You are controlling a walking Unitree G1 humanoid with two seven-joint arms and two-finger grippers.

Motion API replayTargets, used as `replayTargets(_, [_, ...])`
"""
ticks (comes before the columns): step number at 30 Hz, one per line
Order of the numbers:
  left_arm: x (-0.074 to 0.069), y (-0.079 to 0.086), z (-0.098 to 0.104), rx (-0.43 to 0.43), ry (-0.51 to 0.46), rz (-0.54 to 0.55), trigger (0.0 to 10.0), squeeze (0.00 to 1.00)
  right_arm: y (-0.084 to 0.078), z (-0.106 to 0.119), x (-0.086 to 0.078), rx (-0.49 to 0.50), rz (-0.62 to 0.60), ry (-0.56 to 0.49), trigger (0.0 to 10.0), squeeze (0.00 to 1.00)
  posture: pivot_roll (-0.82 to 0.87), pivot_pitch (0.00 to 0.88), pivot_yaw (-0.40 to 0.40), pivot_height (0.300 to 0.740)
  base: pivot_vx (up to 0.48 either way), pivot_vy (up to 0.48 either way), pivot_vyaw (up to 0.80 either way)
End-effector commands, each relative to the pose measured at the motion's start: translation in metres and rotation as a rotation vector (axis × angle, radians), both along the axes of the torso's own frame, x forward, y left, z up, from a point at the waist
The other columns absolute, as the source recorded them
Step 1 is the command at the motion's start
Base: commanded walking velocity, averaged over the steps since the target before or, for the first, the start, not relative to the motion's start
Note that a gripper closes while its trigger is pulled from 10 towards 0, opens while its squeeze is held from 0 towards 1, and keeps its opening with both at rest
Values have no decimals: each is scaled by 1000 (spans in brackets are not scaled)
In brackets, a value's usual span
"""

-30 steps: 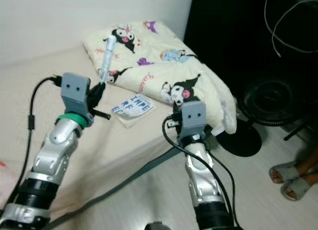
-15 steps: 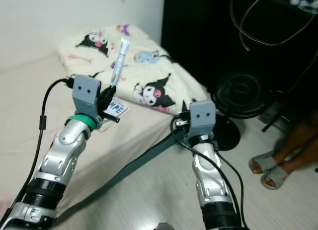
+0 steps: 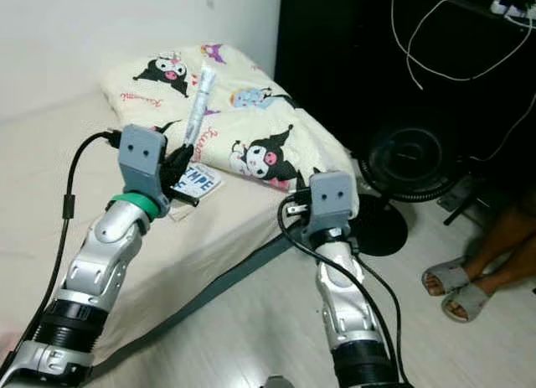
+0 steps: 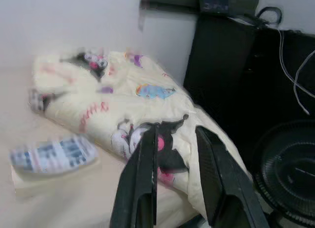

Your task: Clean up the room

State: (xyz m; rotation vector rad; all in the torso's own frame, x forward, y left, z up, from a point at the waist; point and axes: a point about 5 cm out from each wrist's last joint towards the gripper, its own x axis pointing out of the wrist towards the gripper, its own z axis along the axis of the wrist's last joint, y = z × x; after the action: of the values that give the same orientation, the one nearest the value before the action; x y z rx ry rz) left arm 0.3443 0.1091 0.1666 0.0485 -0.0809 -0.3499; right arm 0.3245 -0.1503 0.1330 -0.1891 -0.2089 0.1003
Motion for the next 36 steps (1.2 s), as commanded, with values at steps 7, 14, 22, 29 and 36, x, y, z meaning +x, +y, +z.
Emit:
replayTargets(7, [-33,48,-128,263,403,141,10000,0,-10,-66,-7,-89,-34,283,10000,0,-42,3,43,714,0,0,109])
replayTargets(14, [-54,53,-145,301,410,155,10000,0,-4,-79,-12,-106,-10,331,10000,0,-25,9,37,714,0,0,780])
replayTargets(22, [-53,47,-135,310,301,116,10000,0,8,-82,-12,-101,25,331,10000,0,-15,25,33,714,0,0,788])
replayTargets(29, [-49,43,-133,323,262,127,10000,0,6,-87,-13,-104,27,333,10000,0,-20,34,37,714,0,0,788])
replayTargets(36, [-47,42,-130,325,247,129,10000,0,6,-85,-13,-85,17,313,10000,0,-23,36,42,714,0,0,788])
